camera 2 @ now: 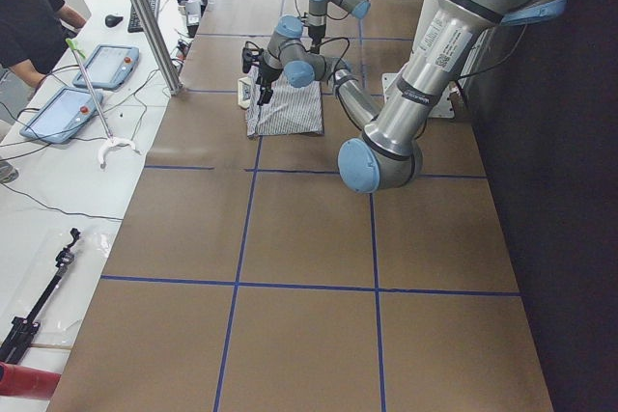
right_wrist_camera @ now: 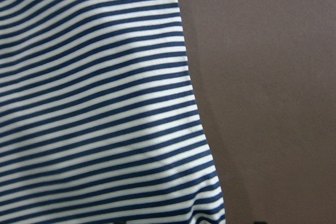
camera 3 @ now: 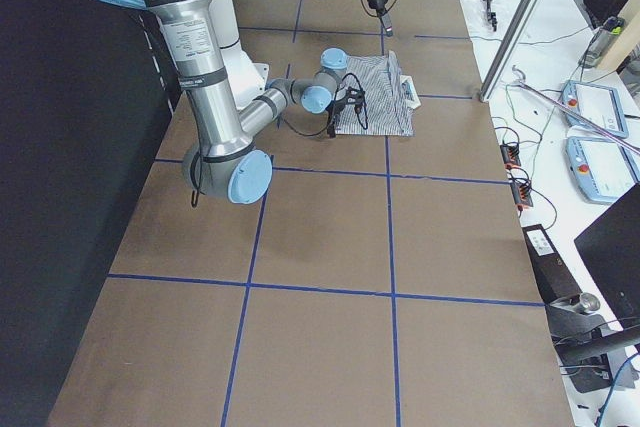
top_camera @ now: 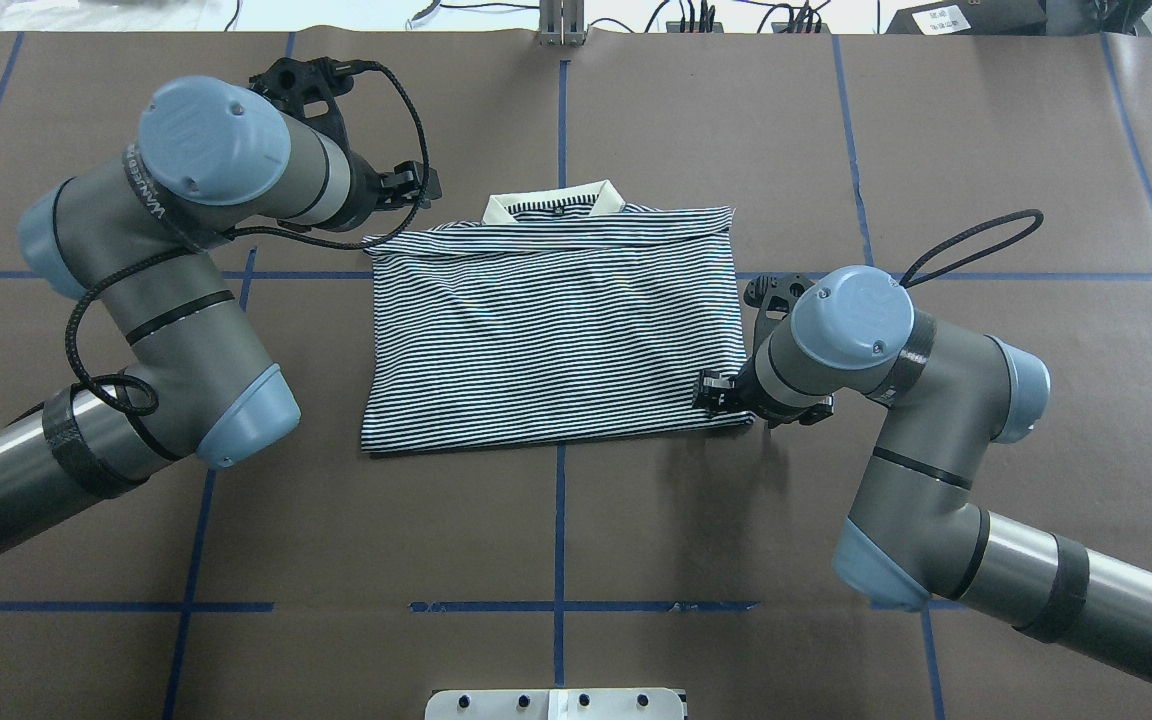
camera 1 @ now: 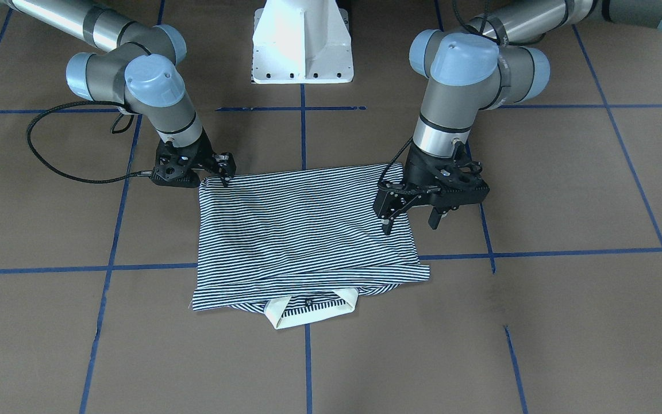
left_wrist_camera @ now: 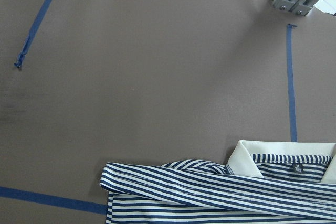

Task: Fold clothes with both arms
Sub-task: 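Grasp the folded edge with the right gripper and pull it outward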

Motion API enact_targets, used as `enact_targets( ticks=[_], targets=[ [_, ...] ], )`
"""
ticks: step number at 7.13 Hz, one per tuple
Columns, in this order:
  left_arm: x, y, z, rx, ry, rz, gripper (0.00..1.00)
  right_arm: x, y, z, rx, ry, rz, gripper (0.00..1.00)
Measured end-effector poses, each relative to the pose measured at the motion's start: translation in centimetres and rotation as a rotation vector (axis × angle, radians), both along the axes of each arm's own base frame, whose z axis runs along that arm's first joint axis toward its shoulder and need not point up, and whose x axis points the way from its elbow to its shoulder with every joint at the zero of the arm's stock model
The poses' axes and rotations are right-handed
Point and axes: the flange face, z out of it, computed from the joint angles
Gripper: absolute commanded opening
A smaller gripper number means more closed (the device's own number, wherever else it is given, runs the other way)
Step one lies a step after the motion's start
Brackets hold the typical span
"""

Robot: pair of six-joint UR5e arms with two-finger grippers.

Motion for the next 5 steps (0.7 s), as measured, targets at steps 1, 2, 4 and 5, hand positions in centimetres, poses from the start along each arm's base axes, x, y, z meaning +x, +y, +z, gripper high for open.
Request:
enact_targets(
  ticks=[1,2,4,5],
  targets=[
    [-0.02,0.01,0.03,0.000,0.000,0.000,1.00,-0.01,0.08,0.12,-0.002,0.001,-0.003,0.00],
    [-0.03,0.02,0.05,0.000,0.000,0.000,1.00,0.01,0.14,0.12,-0.002,0.000,-0.005,0.00],
    [-0.03,0.03,0.03,0.001,0.000,0.000,0.99,0.17,0.18,-0.04,-0.001,-0.004,-0.006,0.00],
    [-0.01,0.04,-0.01,0.001,0.001,0.000,0.99,0.44,0.31,-0.10,-0.002,-0.005,-0.006,0.00]
  ],
)
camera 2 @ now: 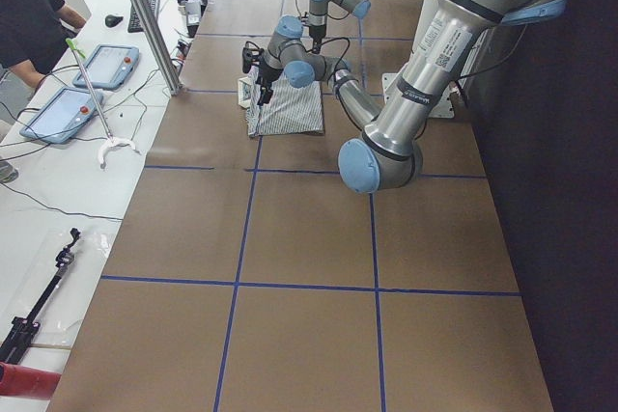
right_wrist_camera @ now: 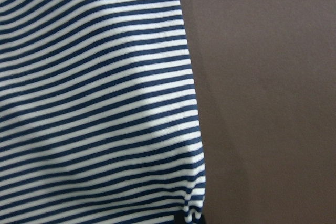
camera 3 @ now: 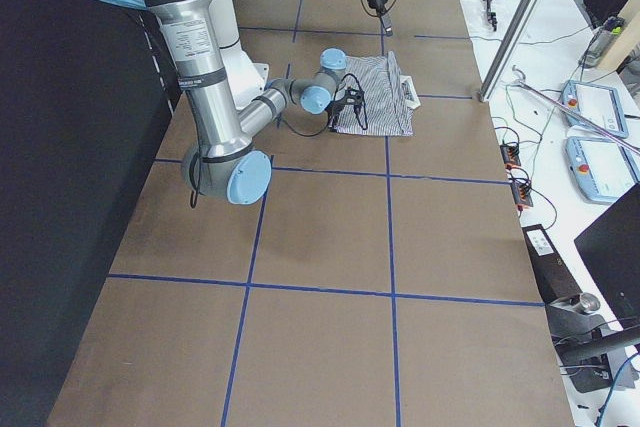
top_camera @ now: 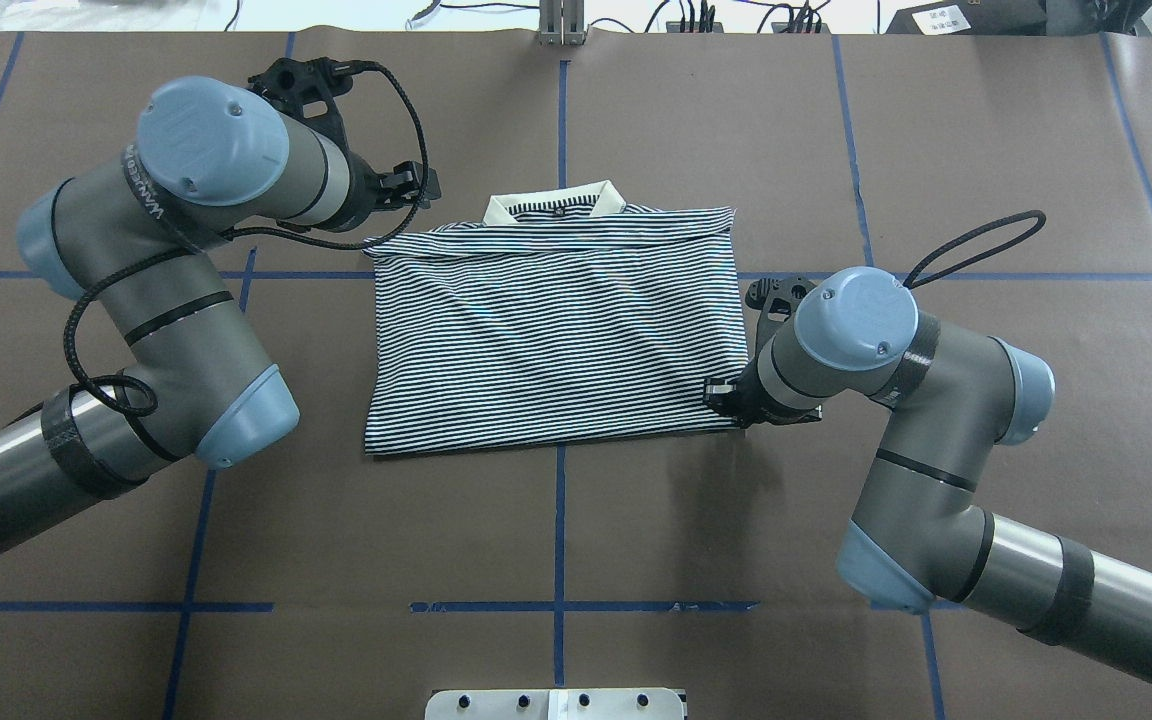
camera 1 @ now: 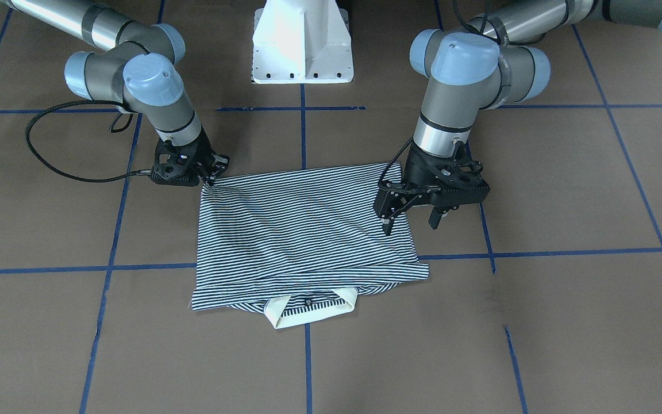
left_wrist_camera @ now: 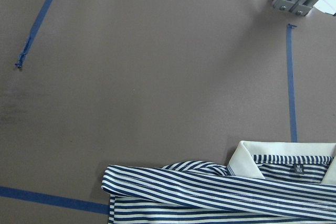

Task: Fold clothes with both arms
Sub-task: 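Grasp the folded edge with the right gripper and pull it outward, then drag the striped shirt with the right gripper, turning it toward the robot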

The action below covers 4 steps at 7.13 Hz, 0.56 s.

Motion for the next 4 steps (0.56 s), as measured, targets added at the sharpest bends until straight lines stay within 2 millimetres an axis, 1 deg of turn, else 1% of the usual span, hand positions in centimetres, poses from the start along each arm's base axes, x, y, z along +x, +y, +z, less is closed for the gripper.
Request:
enact_targets(
  ticks=[1,2,4],
  targets=[
    [0.0,0.0,-0.1,0.001,0.001,0.001,0.99,0.6,0.5,0.2,-0.007,0.007,-0.004,0.00],
    [0.0,0.0,-0.1,0.002,0.002,0.001,0.99,1.8,2.2,0.7,-0.015,0.018,-0.019,0.00],
    [0.2,0.2,-0.3,0.004,0.004,0.003,0.99,5.4,8.2,2.4,-0.034,0.036,-0.085,0.00]
  ],
)
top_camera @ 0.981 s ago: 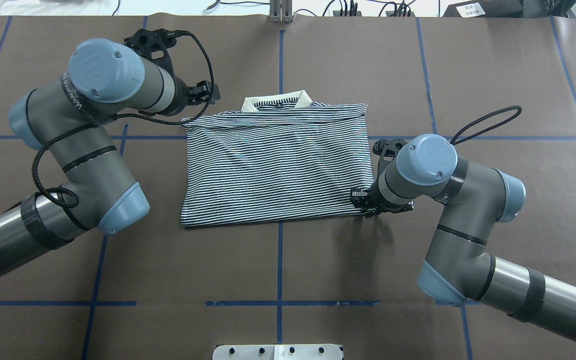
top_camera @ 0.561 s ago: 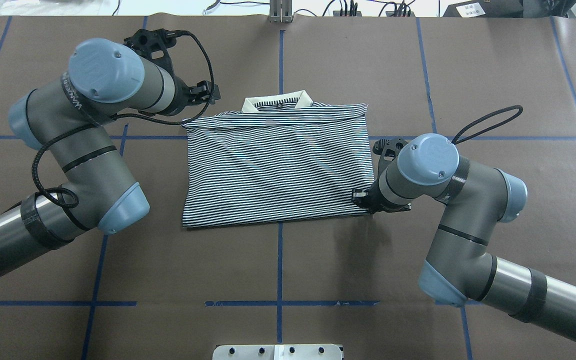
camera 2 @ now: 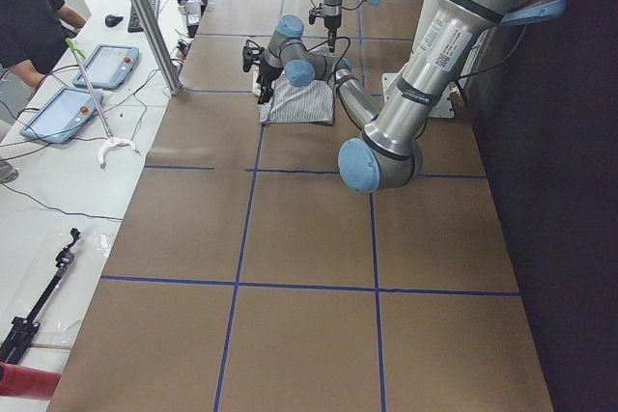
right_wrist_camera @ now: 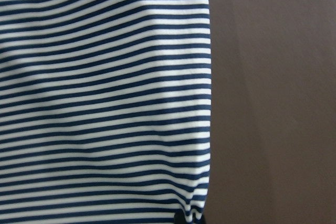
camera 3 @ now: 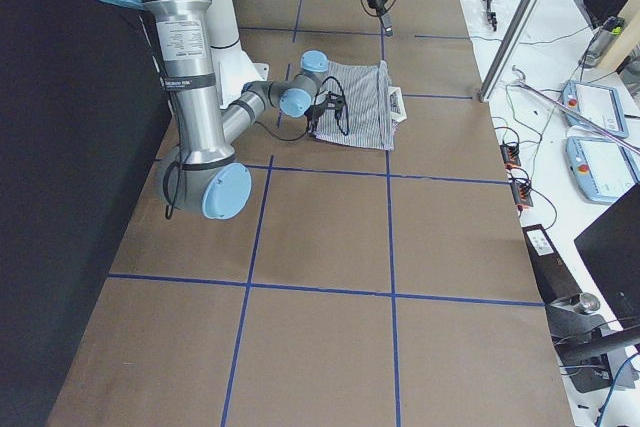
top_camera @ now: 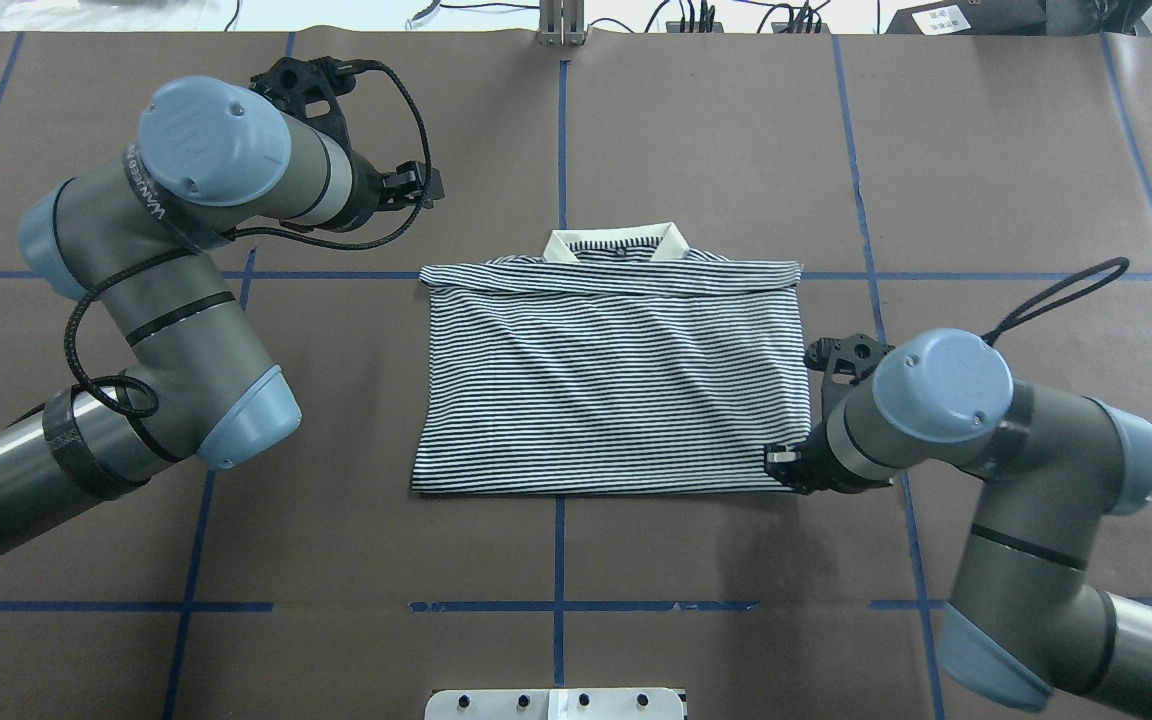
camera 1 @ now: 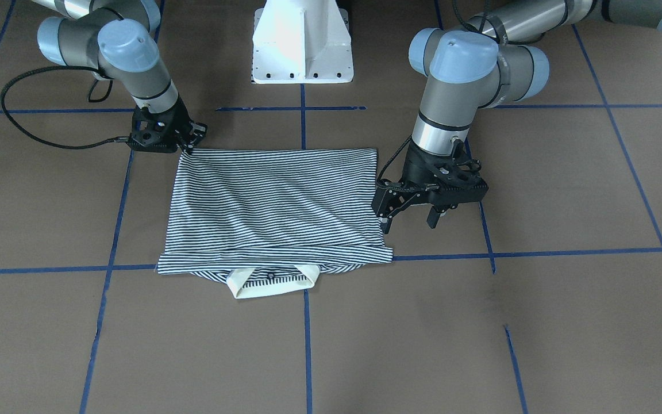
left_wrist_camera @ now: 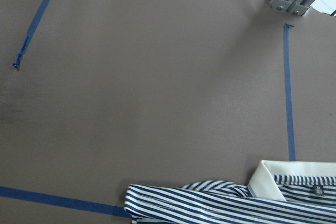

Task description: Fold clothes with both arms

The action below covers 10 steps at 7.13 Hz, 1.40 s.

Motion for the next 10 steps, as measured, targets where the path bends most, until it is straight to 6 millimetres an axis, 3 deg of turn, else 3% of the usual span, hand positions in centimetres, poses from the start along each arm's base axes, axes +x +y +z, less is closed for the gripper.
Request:
enact_targets(
  ticks=[1,3,4,6,7,8,10],
  targets=[
    [0.3,0.3,-0.1,0.001,0.001,0.005,0.99,1.7,3.2,1.1,-0.033,0.010,-0.043,0.00],
    [0.9,0.9,-0.2,0.004,0.003,0.015,0.99,1.9,9.2,2.6,-0.157,0.038,-0.116,0.00],
    [1.1,1.1,-0.3,0.006,0.004,0.018,1.00,1.3,12.0,2.5,-0.208,0.048,-0.148,0.99],
    [1.9,1.8,-0.2,0.006,0.003,0.033,1.00,0.7,15.8,1.2,-0.266,0.045,-0.179,1.00],
    [2.4,2.3,-0.2,0.003,0.004,0.046,1.00,1.0,16.2,0.3,-0.272,0.031,-0.176,1.00],
    [3.5,3.4,-0.1,-0.015,0.014,0.073,1.00,1.7,15.3,-0.6,-0.270,0.007,-0.152,1.00],
    [7.6,8.0,0.1,-0.159,0.067,0.128,1.00,4.7,9.5,-4.4,-0.231,-0.116,-0.031,1.00]
  ],
)
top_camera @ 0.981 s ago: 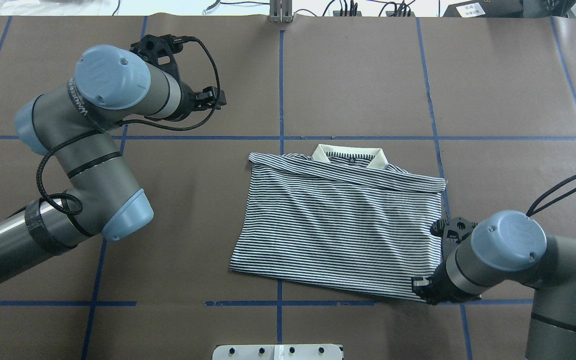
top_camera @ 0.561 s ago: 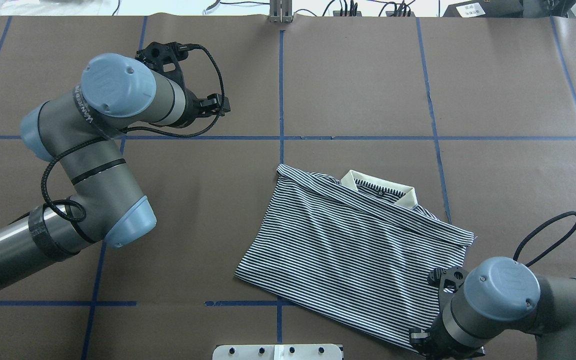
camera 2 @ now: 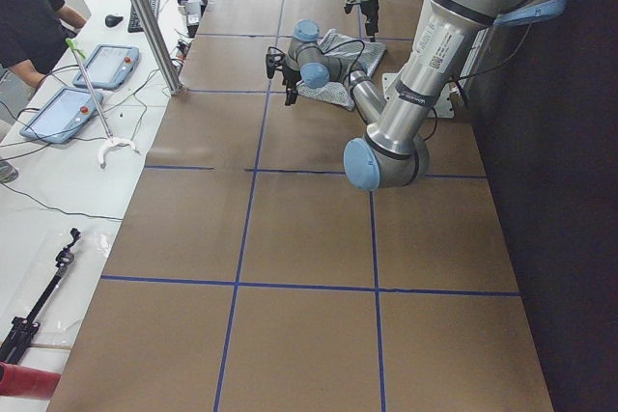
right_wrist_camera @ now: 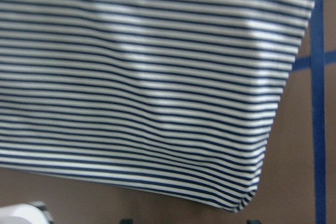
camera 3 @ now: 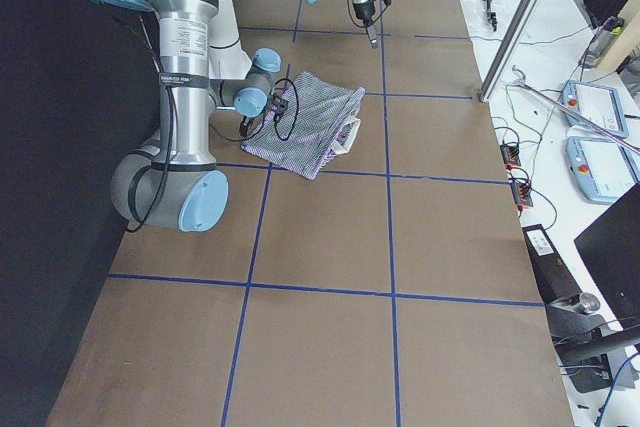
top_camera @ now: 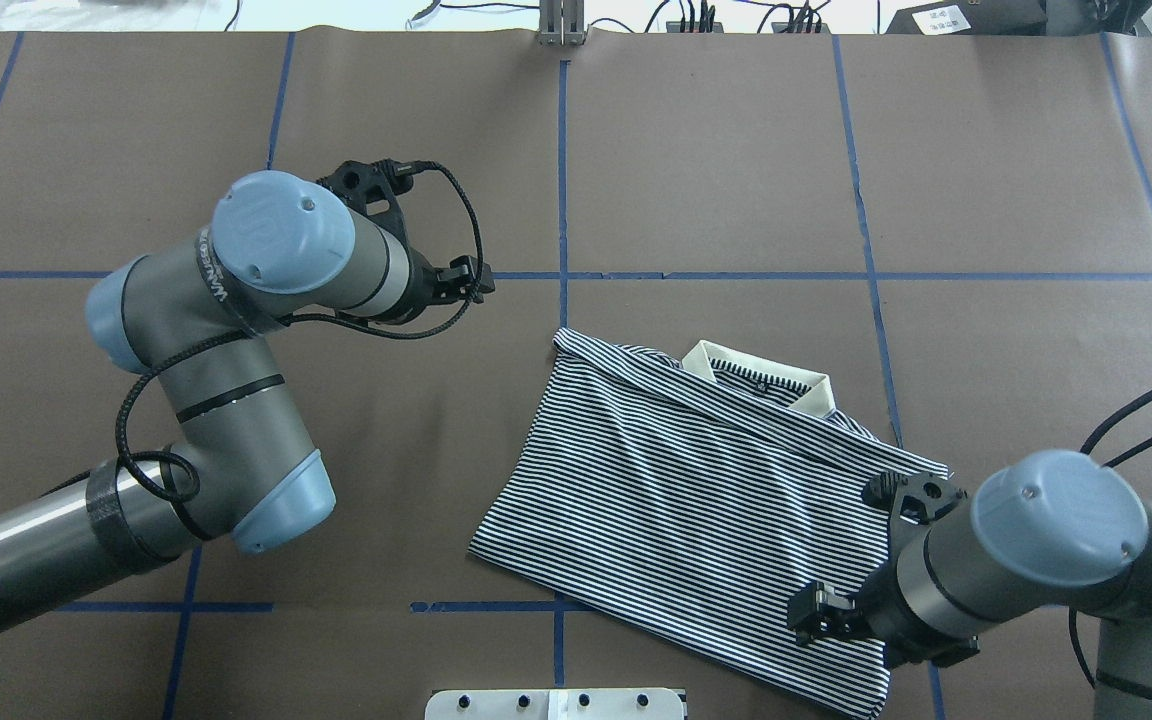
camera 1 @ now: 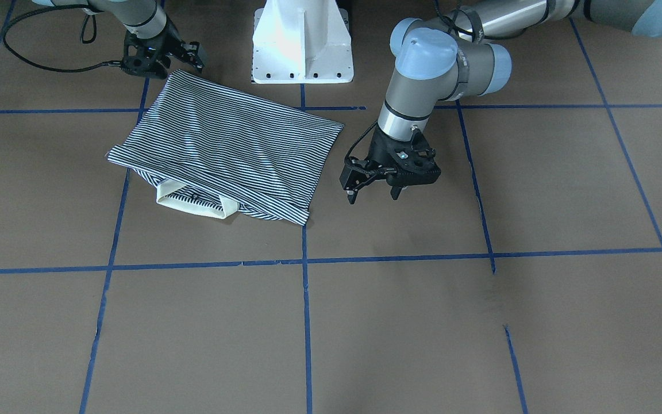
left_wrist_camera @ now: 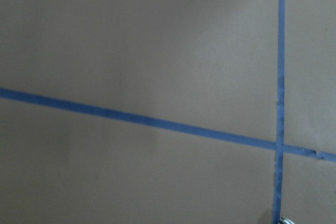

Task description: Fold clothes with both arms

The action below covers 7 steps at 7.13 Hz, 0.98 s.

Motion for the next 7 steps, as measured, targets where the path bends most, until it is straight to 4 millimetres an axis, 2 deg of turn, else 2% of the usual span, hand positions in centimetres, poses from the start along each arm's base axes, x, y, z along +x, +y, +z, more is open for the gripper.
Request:
enact_targets(
  ticks=[2,4,5,7],
  targets=[
    [4.6,7.0,-0.1,-0.161,0.006,0.034,1.00,3.0,-5.3,-2.7,0.046,-0.082,0.127,1.00],
    [6.4,13.0,-0.8,-0.265,-0.023,0.060,1.00,4.2,-8.0,-3.9,0.073,-0.109,0.191,1.00],
    [6.7,14.7,-1.0,-0.289,-0.035,0.070,1.00,4.0,-8.8,-4.0,0.077,-0.110,0.203,1.00],
    [7.7,16.5,-0.3,-0.307,-0.059,0.087,1.00,3.7,-9.3,-3.9,0.078,-0.106,0.211,1.00]
  ],
)
